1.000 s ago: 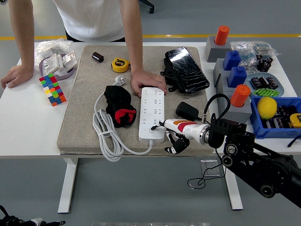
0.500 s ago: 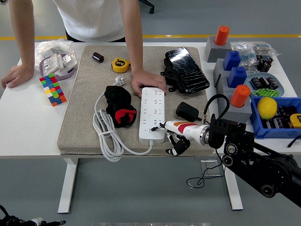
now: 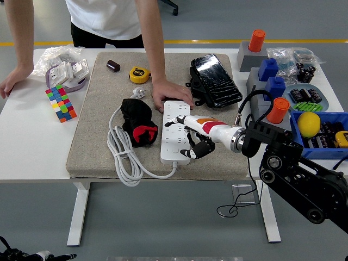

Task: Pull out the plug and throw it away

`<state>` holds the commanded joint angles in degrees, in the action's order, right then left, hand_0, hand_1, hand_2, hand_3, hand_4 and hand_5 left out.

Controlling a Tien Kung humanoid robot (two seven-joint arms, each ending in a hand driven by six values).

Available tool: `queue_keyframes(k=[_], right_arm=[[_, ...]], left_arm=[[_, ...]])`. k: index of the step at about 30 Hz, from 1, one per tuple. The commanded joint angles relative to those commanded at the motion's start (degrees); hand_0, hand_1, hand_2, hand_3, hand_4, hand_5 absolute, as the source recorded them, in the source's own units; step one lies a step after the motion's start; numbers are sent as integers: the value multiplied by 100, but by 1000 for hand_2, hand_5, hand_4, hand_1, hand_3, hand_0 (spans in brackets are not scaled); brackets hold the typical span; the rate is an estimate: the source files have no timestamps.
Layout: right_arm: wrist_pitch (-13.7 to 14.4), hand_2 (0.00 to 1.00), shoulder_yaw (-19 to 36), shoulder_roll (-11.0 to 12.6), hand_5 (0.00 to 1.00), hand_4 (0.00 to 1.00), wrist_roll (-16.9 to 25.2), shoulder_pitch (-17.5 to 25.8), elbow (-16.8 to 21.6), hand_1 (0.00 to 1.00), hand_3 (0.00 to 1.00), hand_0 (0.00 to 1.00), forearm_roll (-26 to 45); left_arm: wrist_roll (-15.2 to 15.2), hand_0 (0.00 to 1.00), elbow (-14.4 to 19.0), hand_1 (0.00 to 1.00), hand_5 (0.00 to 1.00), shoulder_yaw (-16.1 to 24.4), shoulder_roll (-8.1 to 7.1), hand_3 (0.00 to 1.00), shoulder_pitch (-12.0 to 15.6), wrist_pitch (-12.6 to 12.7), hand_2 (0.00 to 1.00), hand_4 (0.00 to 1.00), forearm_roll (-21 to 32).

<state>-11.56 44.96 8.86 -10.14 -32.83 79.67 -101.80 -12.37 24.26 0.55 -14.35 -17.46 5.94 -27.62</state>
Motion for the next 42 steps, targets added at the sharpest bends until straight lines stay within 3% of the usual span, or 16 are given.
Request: queue_keyframes(k=[3, 4, 9, 10, 15, 16, 22, 42], right_arm=[[119, 255, 38, -5, 2, 784, 16, 14, -84, 125, 846, 88, 26], [151, 542, 60, -5, 72, 921, 22, 19, -112, 598, 840, 578, 11], [258, 542, 242, -1, 72, 921, 24, 32, -258, 598, 840, 578, -11], [267, 809, 267, 0, 137, 998, 25, 33, -273, 811, 844, 790, -17], [336, 809, 532, 18, 137, 998, 48, 53, -391, 811, 844, 790, -45], [319, 830, 608, 16, 181, 998, 39, 63, -411, 845, 846, 827, -53], [208, 826, 946, -17, 205, 998, 6, 185, -462, 840, 847, 820, -100], [144, 820, 1251, 54, 237, 998, -38, 356, -489, 837, 835, 818, -59]], left_arm=[[0, 531, -1, 666, 683, 2, 4, 666, 1, 0, 694, 838, 4], [1, 531, -2, 666, 681, 1, 4, 666, -1, 1, 694, 836, 3], [3, 531, -5, 666, 681, 0, 6, 666, -2, 5, 694, 836, 8], [4, 531, -5, 666, 682, 0, 7, 666, -2, 5, 694, 837, 10], [7, 531, -9, 666, 682, 10, 13, 666, -8, 12, 694, 837, 22], [9, 532, -8, 666, 684, 10, 12, 666, -14, 13, 693, 838, 20], [16, 530, -10, 666, 684, 18, 21, 665, -35, 19, 693, 838, 37], [18, 531, -10, 665, 688, 21, 25, 667, -54, 21, 693, 837, 18]])
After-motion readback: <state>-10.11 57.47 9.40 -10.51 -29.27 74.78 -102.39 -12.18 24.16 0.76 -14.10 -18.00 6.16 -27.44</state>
